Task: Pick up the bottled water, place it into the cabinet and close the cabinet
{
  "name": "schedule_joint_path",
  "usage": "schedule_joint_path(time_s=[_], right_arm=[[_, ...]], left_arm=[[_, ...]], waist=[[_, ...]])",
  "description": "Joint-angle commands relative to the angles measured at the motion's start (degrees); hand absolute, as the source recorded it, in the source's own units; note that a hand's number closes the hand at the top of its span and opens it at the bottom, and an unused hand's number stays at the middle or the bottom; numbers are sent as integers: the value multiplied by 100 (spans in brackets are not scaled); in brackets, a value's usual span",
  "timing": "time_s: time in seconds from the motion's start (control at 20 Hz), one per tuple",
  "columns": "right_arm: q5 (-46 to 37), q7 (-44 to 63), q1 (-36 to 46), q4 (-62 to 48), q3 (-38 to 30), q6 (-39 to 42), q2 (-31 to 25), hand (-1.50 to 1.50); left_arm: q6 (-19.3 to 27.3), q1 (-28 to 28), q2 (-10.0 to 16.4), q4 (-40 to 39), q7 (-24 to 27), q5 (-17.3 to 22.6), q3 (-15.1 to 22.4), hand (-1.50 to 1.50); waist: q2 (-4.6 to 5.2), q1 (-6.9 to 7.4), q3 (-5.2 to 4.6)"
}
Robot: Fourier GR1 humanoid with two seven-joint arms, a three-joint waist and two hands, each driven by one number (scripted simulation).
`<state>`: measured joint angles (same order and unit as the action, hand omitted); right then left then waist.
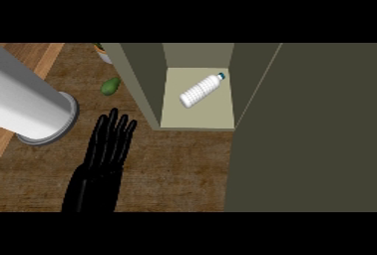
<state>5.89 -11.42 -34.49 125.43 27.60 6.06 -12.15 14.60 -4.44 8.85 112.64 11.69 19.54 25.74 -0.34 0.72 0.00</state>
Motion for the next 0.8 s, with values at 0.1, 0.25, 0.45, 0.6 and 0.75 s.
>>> schedule_joint_path(time_s=[0.1, 0.25, 0.45, 0.6, 0.75], right_arm=[[-478, 658, 13, 513, 597, 407, -622, 150], [-565, 513, 187, 440, 738, 633, -738, 150], [-1059, 565, 160, 544, 1359, 574, -638, 150], [-1161, 1031, 480, 852, 1504, 609, -580, 150], [-1254, 1203, 717, 866, 1560, 561, -389, 150]], left_arm=[[-38, -859, 339, 869, 141, 117, -230, -150], [-332, -1543, 731, 1389, 316, 327, -472, -150], [-689, -2127, 925, 1470, 625, 721, -954, -150], [-758, -2325, 991, 1784, 583, 812, -1054, -150], [-1216, -2802, 1249, 2000, 702, 1351, -1530, -150]], waist=[[4, 17, -7], [-3, 57, -6], [-3, 14, -11], [8, 35, -8], [9, 102, -12]])
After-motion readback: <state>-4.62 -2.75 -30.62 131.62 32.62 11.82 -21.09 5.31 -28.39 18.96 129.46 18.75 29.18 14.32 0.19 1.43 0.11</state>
